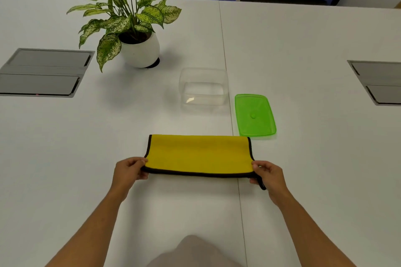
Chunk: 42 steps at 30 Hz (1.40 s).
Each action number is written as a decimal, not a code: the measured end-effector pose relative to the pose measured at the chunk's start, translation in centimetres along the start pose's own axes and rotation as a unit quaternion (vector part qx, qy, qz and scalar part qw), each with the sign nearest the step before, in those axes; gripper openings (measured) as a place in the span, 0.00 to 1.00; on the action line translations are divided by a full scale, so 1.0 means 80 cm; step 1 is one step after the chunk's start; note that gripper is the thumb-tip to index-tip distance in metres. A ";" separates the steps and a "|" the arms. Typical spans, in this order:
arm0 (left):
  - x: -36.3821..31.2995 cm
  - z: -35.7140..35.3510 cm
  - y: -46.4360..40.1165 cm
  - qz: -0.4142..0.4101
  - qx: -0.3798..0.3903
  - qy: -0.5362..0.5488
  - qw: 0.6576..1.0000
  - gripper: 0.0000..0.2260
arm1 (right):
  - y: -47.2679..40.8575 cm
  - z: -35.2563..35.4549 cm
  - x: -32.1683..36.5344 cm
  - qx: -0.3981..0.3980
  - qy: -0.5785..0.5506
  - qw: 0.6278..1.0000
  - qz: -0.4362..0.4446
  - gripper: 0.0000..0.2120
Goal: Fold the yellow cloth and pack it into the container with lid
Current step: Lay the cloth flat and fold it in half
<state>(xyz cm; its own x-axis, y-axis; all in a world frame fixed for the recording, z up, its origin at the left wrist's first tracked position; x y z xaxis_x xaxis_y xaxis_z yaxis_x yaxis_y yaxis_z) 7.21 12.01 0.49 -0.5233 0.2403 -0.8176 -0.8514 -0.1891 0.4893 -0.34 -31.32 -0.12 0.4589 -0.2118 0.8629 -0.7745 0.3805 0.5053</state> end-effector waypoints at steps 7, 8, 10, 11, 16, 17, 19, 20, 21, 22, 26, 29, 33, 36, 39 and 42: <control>0.045 -0.020 0.005 0.072 -0.005 -0.035 0.997 0.04 | 0.003 -0.003 -0.040 -0.026 0.041 0.998 -0.050 0.03; 0.045 -0.023 0.006 0.077 -0.016 -0.038 0.996 0.05 | 0.002 -0.004 -0.041 -0.029 0.045 0.997 -0.052 0.03; 0.037 -0.028 0.011 0.069 -0.046 -0.037 0.996 0.08 | 0.002 -0.007 -0.037 -0.033 0.054 0.997 -0.048 0.03; 0.028 -0.030 0.015 0.053 -0.066 -0.045 0.995 0.11 | 0.002 -0.009 -0.032 -0.034 0.061 0.997 -0.035 0.04; -0.050 -0.048 0.034 -0.106 -0.106 -0.062 0.987 0.13 | 0.011 -0.041 0.027 0.004 0.118 0.988 0.100 0.06; -0.070 -0.055 0.038 -0.137 -0.098 -0.058 0.984 0.13 | 0.015 -0.051 0.044 0.017 0.124 0.985 0.120 0.06; -0.108 -0.072 0.046 -0.191 -0.078 -0.062 0.977 0.13 | 0.019 -0.076 0.075 0.049 0.129 0.979 0.147 0.08; -0.126 -0.081 0.050 -0.220 -0.067 -0.070 0.971 0.13 | 0.020 -0.089 0.088 0.068 0.124 0.978 0.155 0.09; -0.142 -0.089 0.055 -0.250 -0.055 -0.083 0.963 0.13 | 0.022 -0.104 0.100 0.090 0.116 0.976 0.160 0.11; -0.156 -0.098 0.060 -0.281 -0.042 -0.097 0.954 0.14 | 0.025 -0.118 0.111 0.110 0.110 0.974 0.167 0.12; -0.196 -0.131 0.079 -0.371 0.007 -0.140 0.918 0.16 | 0.037 -0.165 0.148 0.157 0.101 0.962 0.198 0.16; -0.211 -0.148 0.088 -0.406 0.040 -0.176 0.896 0.15 | 0.040 -0.183 0.167 0.178 0.104 0.955 0.214 0.17; -0.216 -0.151 0.087 -0.396 0.034 -0.201 0.896 0.15 | 0.038 -0.188 0.174 0.196 0.105 0.956 0.192 0.14; -0.216 -0.154 0.086 -0.397 0.029 -0.216 0.892 0.17 | 0.041 -0.186 0.175 0.199 0.077 0.963 0.166 0.13; -0.219 -0.157 0.086 -0.411 0.023 -0.223 0.883 0.17 | 0.044 -0.187 0.177 0.202 0.051 0.967 0.148 0.12; -0.220 -0.159 0.085 -0.427 0.022 -0.244 0.870 0.17 | 0.045 -0.187 0.178 0.193 0.044 0.972 0.124 0.09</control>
<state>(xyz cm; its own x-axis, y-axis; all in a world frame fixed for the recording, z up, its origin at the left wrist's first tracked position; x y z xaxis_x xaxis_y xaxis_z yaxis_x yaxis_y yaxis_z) 11.08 -5.60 14.36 0.3566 0.6535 -0.6676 -0.9327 0.2904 -0.2140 9.90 -19.52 13.84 0.2600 -0.0731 0.9628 -0.9638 0.0409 0.2633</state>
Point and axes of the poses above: each hand's wrist, its own y-axis away from the middle knuckle, its own z-axis out of the back of the hand, x = y × z, the point moved 3 cm from there along -y, towards the middle knuckle, and after that the axes turned 6 degrees about -y, right-handed, at the moved point
